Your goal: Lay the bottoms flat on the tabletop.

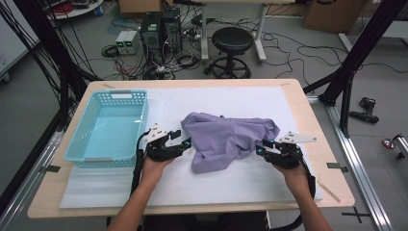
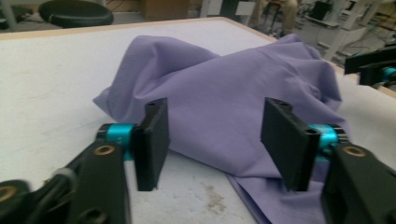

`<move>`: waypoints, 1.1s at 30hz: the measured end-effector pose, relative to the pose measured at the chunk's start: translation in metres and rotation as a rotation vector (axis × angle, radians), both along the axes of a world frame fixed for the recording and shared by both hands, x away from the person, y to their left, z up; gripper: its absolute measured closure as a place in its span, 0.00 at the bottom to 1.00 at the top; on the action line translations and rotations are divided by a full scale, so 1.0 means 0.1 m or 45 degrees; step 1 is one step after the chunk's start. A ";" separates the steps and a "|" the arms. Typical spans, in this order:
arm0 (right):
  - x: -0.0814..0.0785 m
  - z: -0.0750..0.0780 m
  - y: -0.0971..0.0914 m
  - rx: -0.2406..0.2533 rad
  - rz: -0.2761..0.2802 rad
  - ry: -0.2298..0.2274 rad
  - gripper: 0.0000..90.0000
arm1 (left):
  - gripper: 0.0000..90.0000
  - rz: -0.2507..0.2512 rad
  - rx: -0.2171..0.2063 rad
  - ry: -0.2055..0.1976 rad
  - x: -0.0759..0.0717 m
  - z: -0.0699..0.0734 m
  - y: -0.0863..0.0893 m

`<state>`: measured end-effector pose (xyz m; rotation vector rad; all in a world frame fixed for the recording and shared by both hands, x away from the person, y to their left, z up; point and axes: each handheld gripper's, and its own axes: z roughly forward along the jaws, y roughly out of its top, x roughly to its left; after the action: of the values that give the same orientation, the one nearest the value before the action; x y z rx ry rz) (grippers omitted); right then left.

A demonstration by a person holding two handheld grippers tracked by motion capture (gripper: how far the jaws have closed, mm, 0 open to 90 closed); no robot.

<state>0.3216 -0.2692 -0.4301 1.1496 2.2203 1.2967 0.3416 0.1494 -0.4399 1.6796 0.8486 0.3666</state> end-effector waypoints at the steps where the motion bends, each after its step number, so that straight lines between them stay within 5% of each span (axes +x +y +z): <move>1: -0.01 -0.01 0.03 -0.010 0.021 0.009 0.74 | 0.50 -0.006 0.004 -0.005 -0.01 0.00 0.00; 5: -0.03 -0.04 0.19 -0.049 0.091 0.033 0.77 | 0.51 -0.012 -0.027 -0.027 -0.05 0.03 0.05; 9: 0.00 -0.12 0.45 -0.104 0.139 0.087 0.67 | 0.52 -0.006 -0.042 -0.045 -0.07 0.04 0.13; 13: 0.05 -0.24 0.70 -0.254 0.126 0.131 0.65 | 0.52 -0.003 -0.059 -0.048 -0.11 0.03 0.20; 17: 0.07 -0.22 0.75 -0.376 0.116 0.065 0.90 | 0.53 -0.004 -0.071 -0.052 -0.12 0.03 0.22; 18: 0.08 -0.22 0.73 -0.383 0.112 0.063 0.99 | 0.53 -0.009 -0.071 -0.054 -0.13 0.04 0.21; 24: 0.02 -0.08 0.40 -0.352 0.135 0.062 1.00 | 0.56 -0.016 -0.059 -0.062 -0.16 0.03 0.19; 33: -0.10 0.11 -0.38 -0.319 -0.094 0.006 1.00 | 0.58 0.000 -0.040 -0.044 -0.13 0.01 0.15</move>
<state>0.3119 -0.3074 -0.4188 1.1275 2.2435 0.9555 0.3283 0.1647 -0.4393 1.6400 0.8253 0.3795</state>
